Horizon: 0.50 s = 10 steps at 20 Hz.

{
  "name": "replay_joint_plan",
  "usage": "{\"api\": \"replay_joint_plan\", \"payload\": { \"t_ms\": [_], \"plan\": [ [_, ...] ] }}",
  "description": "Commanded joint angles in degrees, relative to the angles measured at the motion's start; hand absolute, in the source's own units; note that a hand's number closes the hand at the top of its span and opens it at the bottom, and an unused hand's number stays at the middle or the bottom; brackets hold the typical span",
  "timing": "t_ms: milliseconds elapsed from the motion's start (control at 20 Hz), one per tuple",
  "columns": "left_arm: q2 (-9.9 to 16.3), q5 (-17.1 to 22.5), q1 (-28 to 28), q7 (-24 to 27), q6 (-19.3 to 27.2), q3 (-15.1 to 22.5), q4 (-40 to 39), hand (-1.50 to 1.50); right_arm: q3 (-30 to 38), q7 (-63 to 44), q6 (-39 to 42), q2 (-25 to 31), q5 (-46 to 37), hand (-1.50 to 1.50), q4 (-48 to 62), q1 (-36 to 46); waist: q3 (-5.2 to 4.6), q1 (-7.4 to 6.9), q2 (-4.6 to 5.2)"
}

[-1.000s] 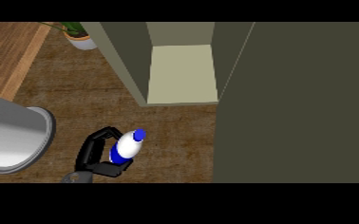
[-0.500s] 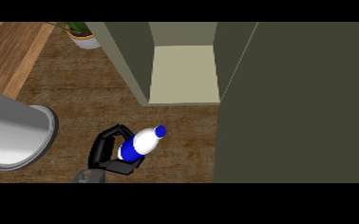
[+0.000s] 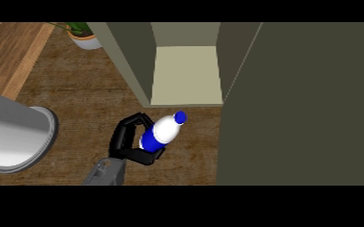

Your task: Pick up the bottled water, place it into the cabinet and close the cabinet

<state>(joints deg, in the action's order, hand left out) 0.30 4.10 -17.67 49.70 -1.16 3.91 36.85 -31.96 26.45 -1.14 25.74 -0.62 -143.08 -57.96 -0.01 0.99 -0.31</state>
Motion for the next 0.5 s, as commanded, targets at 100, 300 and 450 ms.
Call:
{"api": "replay_joint_plan", "payload": {
  "t_ms": [100,300,450],
  "plan": [
    [-0.3,7.9,-5.0,-12.2,7.3,7.0,9.0,1.50,0.4,-0.7,-0.1,2.4,0.9,-1.50,-7.1,-3.1,0.01,0.37,-0.08],
    [-0.3,10.7,-4.9,-20.9,13.1,14.0,15.9,1.50,0.4,-1.2,-0.8,2.2,1.2,-1.50,-6.6,-1.8,0.03,-0.18,-0.05],
    [-0.3,16.4,-7.8,-19.6,19.3,19.8,14.4,1.50,4.2,3.1,0.3,3.5,4.3,-1.50,-4.0,-2.9,0.00,0.89,0.15]
  ]
}}
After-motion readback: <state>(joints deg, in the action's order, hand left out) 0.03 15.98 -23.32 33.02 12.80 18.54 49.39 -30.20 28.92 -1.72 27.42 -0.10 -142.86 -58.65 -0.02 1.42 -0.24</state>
